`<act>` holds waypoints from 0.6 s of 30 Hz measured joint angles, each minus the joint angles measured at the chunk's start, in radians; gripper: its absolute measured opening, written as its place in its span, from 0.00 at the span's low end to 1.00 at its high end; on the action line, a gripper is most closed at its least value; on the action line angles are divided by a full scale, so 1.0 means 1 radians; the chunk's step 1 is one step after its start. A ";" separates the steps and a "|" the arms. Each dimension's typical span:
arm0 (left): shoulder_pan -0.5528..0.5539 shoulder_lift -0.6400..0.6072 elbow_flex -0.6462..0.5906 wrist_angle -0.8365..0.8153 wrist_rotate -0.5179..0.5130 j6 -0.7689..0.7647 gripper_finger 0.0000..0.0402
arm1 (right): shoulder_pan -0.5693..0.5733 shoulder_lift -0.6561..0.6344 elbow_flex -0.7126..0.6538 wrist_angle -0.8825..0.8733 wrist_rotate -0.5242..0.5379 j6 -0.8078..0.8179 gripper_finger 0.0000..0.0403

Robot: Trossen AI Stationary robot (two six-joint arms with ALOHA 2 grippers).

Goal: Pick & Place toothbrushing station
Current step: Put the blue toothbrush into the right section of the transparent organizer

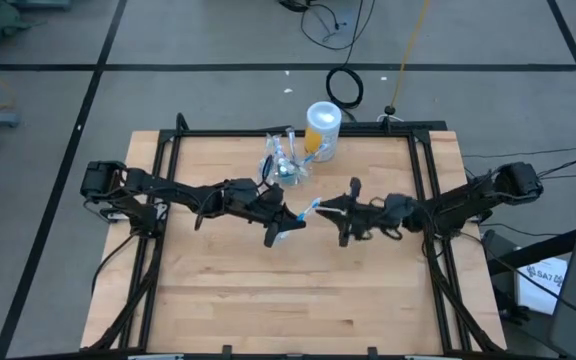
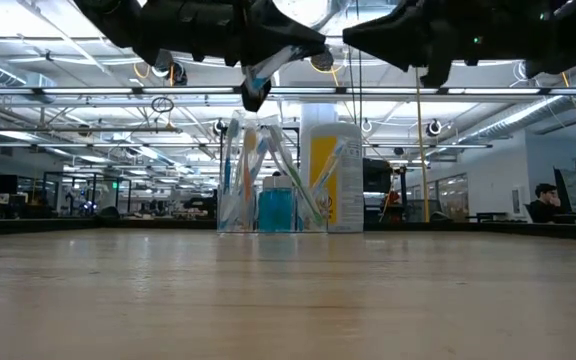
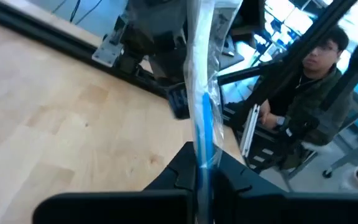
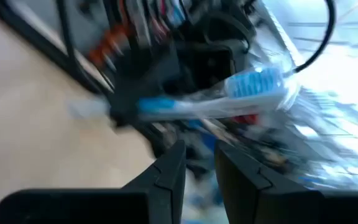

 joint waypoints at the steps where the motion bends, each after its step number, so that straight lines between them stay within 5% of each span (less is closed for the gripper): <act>1: 0.000 -0.001 0.000 0.001 -0.002 0.022 0.03 | -0.031 -0.011 -0.010 0.000 -0.074 0.072 0.19; 10: 0.048 -0.007 0.000 -0.008 -0.040 0.141 0.09 | -0.205 -0.003 -0.024 0.081 -0.257 0.580 0.19; 14: 0.072 -0.007 0.000 -0.017 -0.039 0.151 0.04 | -0.232 0.019 -0.024 0.145 -0.432 0.670 0.20; 18: 0.079 -0.006 0.000 -0.014 -0.039 0.192 0.04 | -0.232 0.030 -0.023 0.148 -0.452 0.713 0.27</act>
